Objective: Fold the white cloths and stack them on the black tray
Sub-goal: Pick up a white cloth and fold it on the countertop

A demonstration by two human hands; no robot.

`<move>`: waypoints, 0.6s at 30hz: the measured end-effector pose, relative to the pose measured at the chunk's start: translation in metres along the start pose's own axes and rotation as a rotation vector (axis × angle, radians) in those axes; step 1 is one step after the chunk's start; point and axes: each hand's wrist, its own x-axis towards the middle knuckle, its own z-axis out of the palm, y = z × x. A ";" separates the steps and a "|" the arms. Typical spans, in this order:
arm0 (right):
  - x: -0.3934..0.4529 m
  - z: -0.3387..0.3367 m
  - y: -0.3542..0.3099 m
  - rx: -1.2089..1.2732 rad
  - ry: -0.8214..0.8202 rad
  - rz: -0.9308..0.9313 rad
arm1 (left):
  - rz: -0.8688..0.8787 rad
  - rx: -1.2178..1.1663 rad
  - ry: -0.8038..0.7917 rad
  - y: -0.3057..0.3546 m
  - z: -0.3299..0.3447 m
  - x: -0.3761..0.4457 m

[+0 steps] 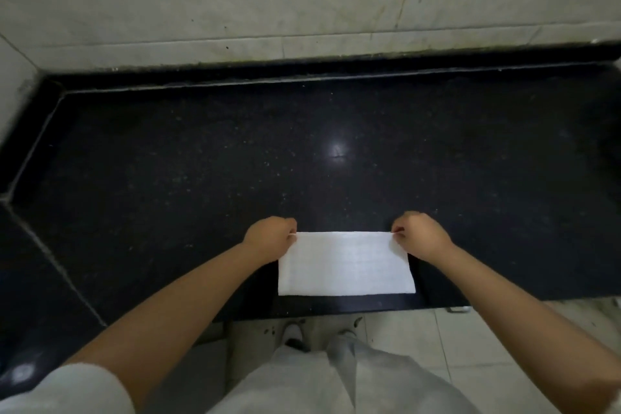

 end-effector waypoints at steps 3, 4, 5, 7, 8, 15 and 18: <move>0.001 0.012 0.001 -0.002 0.068 0.022 | 0.031 0.107 0.086 0.001 0.010 0.010; 0.001 0.015 0.001 -0.001 0.085 0.030 | 0.041 0.127 0.100 0.000 0.013 0.012; 0.000 0.017 0.001 -0.013 0.095 0.037 | 0.043 0.138 0.112 -0.001 0.015 0.013; -0.002 0.020 -0.001 -0.064 0.093 0.037 | 0.032 0.136 0.128 -0.002 0.016 0.015; -0.002 0.021 -0.002 -0.084 0.086 0.032 | 0.030 0.132 0.132 -0.003 0.016 0.017; 0.003 0.014 -0.006 -0.111 -0.010 0.022 | 0.109 0.229 0.119 -0.007 0.020 0.020; 0.003 -0.005 -0.009 -0.027 0.052 0.001 | 0.109 0.252 0.159 -0.008 0.000 0.017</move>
